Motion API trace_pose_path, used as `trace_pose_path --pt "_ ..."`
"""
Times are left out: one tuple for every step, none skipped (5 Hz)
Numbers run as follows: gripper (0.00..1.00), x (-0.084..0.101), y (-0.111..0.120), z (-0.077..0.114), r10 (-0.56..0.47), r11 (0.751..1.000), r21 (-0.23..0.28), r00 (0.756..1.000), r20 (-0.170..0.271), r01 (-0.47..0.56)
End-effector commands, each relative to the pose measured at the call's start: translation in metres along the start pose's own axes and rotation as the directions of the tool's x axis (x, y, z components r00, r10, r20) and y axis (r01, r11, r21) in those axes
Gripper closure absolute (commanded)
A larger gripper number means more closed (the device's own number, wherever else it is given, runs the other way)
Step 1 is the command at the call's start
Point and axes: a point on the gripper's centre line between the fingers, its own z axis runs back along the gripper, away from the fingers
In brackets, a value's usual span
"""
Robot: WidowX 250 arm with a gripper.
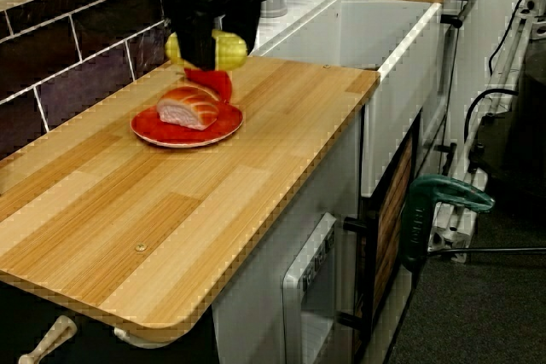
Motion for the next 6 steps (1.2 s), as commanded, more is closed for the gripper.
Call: trace_pose_path --pt "1.0 0.001 -0.018 0.007 -0.202 0.979 0.022 0.975 0.092 0.201" --pt "1.0 0.002 -0.039 0.013 -0.356 0.933 -0.011 0.926 0.128 0.36" --pt "1.0 0.004 -0.057 0.016 -0.521 0.85 -0.007 0.842 0.139 0.527" --pt "1.0 0.004 -0.076 0.011 -0.669 0.729 -0.066 0.729 0.145 0.682" --pt "1.0 0.003 -0.088 0.002 -0.68 0.72 -0.058 0.719 0.143 0.692" --pt "1.0 0.003 -0.108 -0.02 -0.73 0.679 0.014 0.674 0.111 0.734"
